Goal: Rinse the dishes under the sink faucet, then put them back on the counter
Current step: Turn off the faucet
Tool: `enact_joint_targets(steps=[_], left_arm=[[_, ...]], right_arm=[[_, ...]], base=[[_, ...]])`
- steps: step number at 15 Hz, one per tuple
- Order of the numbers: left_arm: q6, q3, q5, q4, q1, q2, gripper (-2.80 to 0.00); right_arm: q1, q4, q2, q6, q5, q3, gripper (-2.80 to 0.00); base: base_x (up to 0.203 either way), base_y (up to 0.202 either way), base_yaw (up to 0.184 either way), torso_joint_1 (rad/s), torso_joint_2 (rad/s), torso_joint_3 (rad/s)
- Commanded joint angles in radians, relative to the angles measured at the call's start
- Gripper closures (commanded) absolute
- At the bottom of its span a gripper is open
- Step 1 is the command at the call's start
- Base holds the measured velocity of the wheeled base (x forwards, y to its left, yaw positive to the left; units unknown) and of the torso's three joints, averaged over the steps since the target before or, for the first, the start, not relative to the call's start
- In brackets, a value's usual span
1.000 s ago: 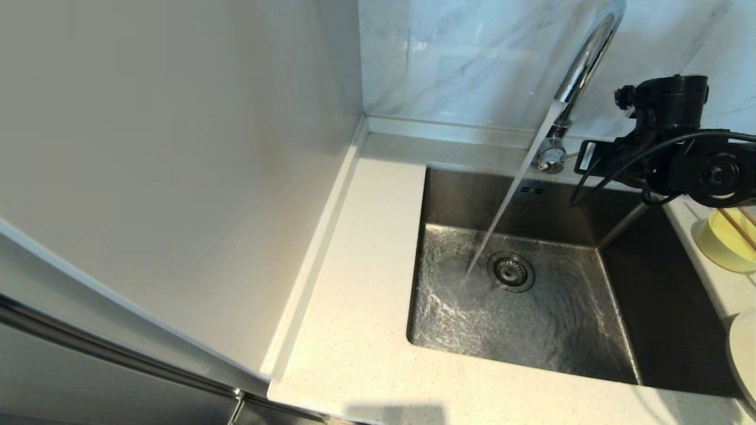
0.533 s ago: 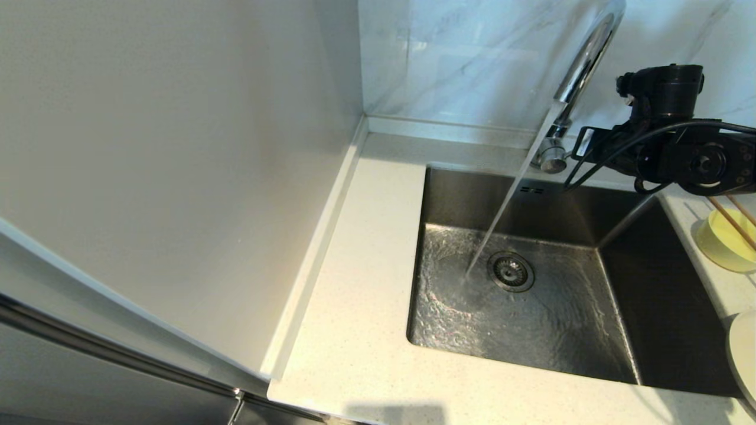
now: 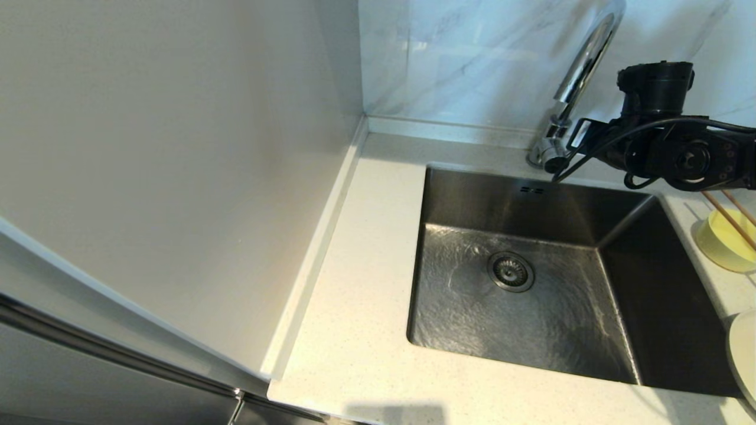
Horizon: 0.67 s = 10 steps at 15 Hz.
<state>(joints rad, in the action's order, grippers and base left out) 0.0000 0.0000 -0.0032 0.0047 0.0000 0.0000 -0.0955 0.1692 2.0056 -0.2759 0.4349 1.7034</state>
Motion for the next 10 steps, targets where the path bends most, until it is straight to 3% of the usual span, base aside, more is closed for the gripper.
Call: enact_joint_targets(steps=[1,6,10], left_arm=[[0.000,0.000,0.000,0.000,0.000,0.000,0.00],[0.000,0.000,0.000,0.000,0.000,0.000,0.00],[0.000,0.000,0.000,0.000,0.000,0.000,0.00]], right_arm=[[0.000,-0.001,-0.024,-0.004,0.006,-0.007,0.00],[0.004,-0.079,-0.254,0.001,0.011,-0.125,0.00],[0.053,-0.432,-0.534,0.052,0.014,-0.233,0.00]], base=[[0.000,0.000,0.000,0.000,0.00,0.000],[0.000,0.000,0.000,0.000,0.00,0.000],[0.000,0.000,0.000,0.000,0.00,0.000]])
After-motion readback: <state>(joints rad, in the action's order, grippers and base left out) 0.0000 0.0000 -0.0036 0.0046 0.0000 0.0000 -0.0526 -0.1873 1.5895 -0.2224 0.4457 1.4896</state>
